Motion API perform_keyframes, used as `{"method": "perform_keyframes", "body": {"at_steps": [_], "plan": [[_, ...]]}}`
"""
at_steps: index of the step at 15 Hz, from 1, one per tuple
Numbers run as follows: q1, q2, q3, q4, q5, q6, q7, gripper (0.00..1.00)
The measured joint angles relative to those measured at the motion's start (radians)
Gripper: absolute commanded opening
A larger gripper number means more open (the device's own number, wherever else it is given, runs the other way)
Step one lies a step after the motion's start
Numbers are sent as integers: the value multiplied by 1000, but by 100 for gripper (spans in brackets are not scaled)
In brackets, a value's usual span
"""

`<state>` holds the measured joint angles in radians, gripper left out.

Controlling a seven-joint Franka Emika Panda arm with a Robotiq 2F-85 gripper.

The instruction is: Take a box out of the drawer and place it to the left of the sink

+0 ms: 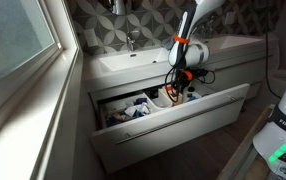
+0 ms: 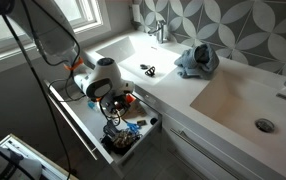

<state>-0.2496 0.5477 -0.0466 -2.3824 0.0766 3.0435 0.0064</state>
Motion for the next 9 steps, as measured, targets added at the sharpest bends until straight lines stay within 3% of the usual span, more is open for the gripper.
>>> {"method": "perform_keyframes", "body": {"at_steps": [2, 9], "plan": [[-5, 9, 8, 5, 1, 18, 0, 0], [-8, 13, 14, 4, 1, 34, 0, 1]]}}
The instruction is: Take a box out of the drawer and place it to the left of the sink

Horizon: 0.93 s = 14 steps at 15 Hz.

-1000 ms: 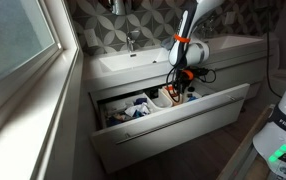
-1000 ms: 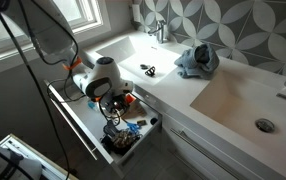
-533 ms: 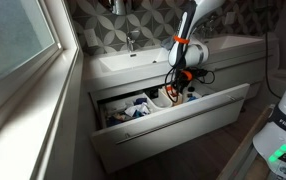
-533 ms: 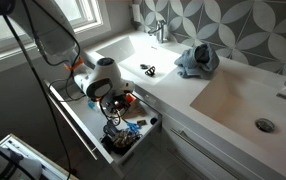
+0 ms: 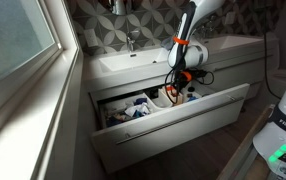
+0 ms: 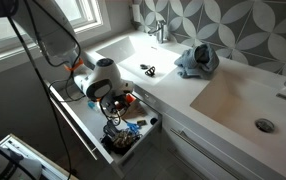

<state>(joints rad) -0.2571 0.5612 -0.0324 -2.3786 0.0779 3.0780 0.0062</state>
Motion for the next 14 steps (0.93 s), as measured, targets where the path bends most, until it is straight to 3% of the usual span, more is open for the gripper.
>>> {"method": "perform_keyframes", "body": {"at_steps": [6, 14], "plan": [[-5, -150, -20, -62, -1, -94, -20, 1], [-22, -466, -82, -109, -1, -465, -100, 1]]}}
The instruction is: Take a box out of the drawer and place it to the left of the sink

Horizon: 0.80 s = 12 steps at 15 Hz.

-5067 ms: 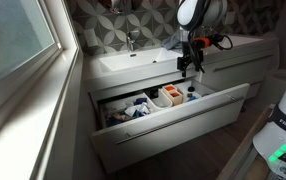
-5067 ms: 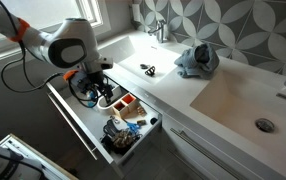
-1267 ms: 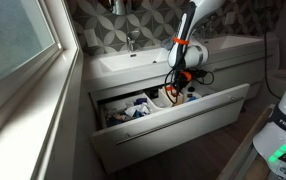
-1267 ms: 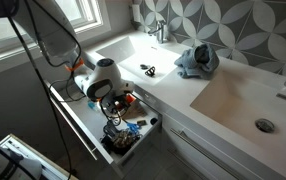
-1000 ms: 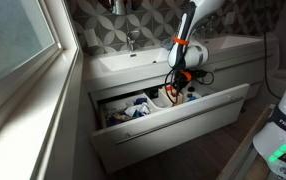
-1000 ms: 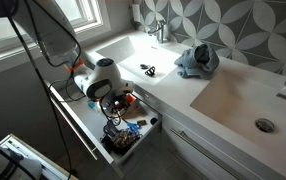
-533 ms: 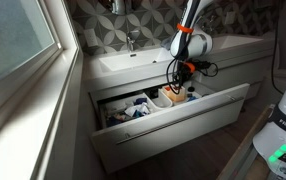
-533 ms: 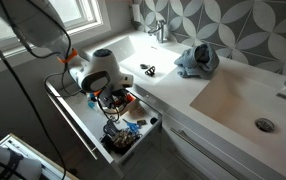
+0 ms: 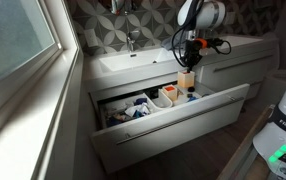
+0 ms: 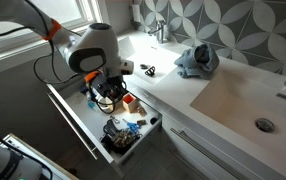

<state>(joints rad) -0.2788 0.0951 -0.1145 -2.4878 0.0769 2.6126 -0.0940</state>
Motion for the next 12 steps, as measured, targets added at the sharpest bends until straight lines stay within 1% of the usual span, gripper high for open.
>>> {"method": "perform_keyframes", "body": {"at_steps": [3, 4, 6, 10, 11, 12], "plan": [[0, -111, -56, 12, -2, -134, 13, 1], [-1, -143, -75, 21, -4, -176, 26, 3], [-5, -194, -106, 42, -10, -236, 48, 3], [-6, -214, -115, 46, -12, -254, 61, 3], [-6, -213, -115, 46, -12, -254, 62, 1], [-6, -213, -115, 45, -12, -254, 62, 1]]}}
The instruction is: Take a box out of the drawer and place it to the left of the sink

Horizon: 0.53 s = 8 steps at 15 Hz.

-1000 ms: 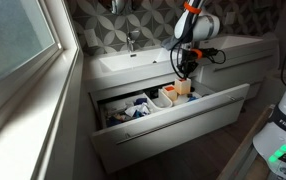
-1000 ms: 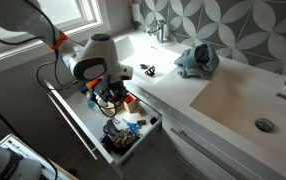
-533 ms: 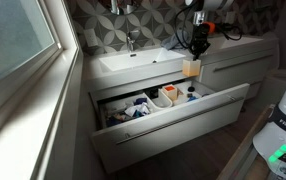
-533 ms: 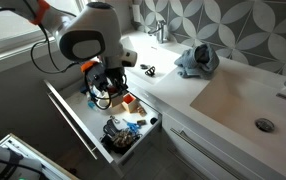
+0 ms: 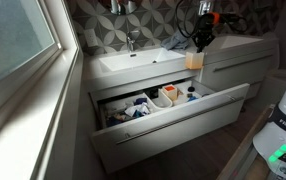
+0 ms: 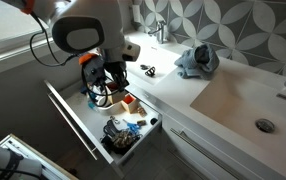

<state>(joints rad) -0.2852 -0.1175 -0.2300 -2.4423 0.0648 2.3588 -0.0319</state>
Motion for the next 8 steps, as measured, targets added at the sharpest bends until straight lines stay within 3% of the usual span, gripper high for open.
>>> {"method": "perform_keyframes", "body": {"at_steps": [4, 8], "plan": [[15, -9, -1, 17, 23, 0, -20, 1], [85, -75, 18, 93, 97, -13, -46, 1]]}}
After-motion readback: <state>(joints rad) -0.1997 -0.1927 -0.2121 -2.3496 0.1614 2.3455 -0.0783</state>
